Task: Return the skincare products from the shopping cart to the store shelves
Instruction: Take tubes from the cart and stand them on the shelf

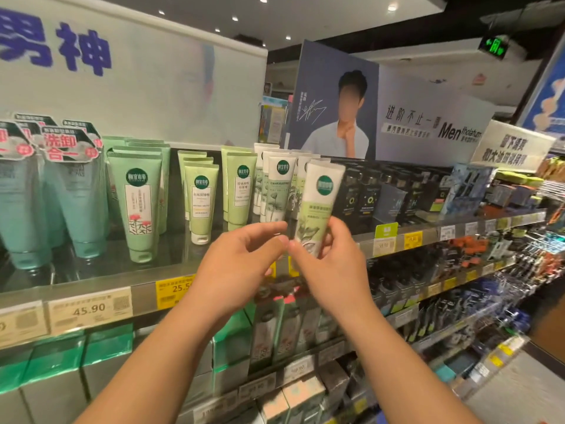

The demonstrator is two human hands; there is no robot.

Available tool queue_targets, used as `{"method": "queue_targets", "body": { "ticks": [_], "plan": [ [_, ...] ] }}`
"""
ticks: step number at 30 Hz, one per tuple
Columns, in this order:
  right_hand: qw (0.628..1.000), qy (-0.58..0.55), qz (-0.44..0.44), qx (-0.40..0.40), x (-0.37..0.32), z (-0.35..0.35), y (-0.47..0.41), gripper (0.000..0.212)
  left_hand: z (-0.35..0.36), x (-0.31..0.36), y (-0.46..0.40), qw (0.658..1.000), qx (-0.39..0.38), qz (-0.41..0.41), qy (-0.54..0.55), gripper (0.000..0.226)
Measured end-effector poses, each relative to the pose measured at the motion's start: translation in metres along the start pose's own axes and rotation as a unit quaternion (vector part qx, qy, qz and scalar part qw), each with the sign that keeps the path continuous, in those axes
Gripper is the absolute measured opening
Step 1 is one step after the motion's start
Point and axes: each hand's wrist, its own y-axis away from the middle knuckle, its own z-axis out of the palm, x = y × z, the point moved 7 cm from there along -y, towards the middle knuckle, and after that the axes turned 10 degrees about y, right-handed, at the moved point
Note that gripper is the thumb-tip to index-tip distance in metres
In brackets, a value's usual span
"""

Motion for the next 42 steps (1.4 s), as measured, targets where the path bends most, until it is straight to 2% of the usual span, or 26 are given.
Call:
{"method": "queue_targets", "body": {
  "ticks": [3, 5, 19, 36, 42],
  "plan": [
    [0.998, 0.035, 0.017, 0.052, 0.015, -0.008, -0.031, 0.041, -0.008, 0.001, -0.004, 1.000, 0.015, -0.007, 0.023, 0.015],
    [0.996, 0.046, 0.030, 0.069, 0.026, -0.009, -0.051, 0.046, -0.014, 0.003, -0.006, 0.999, 0.023, -0.011, 0.030, 0.017],
    [0.985, 0.147, 0.084, 0.029, 0.072, 0.020, -0.110, 0.056, -0.040, -0.006, -0.011, 0.996, 0.070, -0.034, 0.046, 0.018],
    [0.982, 0.156, 0.101, 0.018, 0.081, 0.031, -0.117, 0.065, -0.049, -0.012, -0.006, 0.995, 0.074, -0.047, 0.041, 0.018],
    [0.987, 0.121, 0.101, 0.031, 0.076, 0.023, -0.104, 0.087, -0.049, -0.014, -0.004, 0.995, 0.069, -0.050, 0.043, 0.020]
  ]
}}
